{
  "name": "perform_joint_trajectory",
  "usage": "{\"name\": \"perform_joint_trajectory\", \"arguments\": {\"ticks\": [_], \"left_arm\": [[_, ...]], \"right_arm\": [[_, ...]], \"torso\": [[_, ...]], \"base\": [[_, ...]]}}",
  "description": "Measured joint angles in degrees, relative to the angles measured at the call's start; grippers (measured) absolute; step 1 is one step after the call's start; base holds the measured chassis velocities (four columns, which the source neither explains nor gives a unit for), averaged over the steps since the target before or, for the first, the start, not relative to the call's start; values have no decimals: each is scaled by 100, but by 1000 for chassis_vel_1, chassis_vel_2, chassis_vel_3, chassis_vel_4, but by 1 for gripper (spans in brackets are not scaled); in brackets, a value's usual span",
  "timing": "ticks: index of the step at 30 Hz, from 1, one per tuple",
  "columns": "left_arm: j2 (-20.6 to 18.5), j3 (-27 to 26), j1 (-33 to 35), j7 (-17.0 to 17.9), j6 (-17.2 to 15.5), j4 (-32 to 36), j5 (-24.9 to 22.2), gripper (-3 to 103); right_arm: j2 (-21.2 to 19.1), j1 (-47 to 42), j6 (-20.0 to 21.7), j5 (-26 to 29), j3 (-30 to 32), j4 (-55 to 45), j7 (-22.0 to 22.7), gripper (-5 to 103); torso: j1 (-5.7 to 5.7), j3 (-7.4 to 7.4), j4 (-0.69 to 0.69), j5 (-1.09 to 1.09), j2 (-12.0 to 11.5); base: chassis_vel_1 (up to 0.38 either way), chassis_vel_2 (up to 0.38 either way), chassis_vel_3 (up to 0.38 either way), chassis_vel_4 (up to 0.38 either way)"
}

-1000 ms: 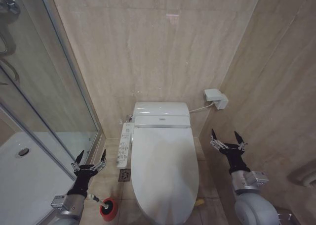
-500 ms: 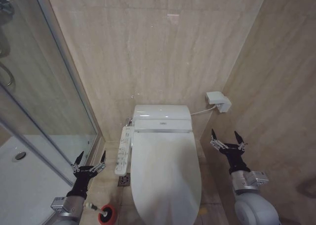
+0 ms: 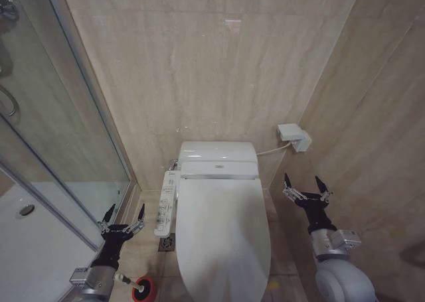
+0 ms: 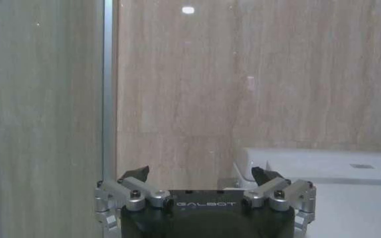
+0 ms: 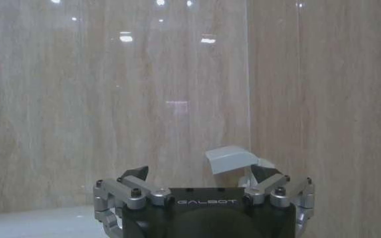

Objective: Open the toilet lid, clean the toilet bowl with a toilet brush, close the toilet lid, and flush.

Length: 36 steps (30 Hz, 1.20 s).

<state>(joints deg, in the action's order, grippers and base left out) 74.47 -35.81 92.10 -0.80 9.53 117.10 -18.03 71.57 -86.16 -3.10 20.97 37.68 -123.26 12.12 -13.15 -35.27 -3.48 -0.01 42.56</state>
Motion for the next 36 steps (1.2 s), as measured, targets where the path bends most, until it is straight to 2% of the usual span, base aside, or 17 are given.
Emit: {"name": "perform_joint_trajectory", "arguments": {"ticks": [10,25,36], "left_arm": [[3,-24,-9,-5,13,-6,-23,100],[20,-21,-32,-21,-4,-24,-20,100],[20,-39,-50,-78,-21,-63,-16,100]], "right_arm": [[-1,2,0,0,0,0,0,100],[-1,0,0,0,0,0,0,100],[-1,2,0,0,0,0,0,100]], "torso": [[-6,-2,0,1,-2],[-1,-1,0,0,-1],[-7,-2,1,0,-2]], "base": [[-97,23,91,-30],[-6,1,7,-2],[-97,86,89,-85]]}}
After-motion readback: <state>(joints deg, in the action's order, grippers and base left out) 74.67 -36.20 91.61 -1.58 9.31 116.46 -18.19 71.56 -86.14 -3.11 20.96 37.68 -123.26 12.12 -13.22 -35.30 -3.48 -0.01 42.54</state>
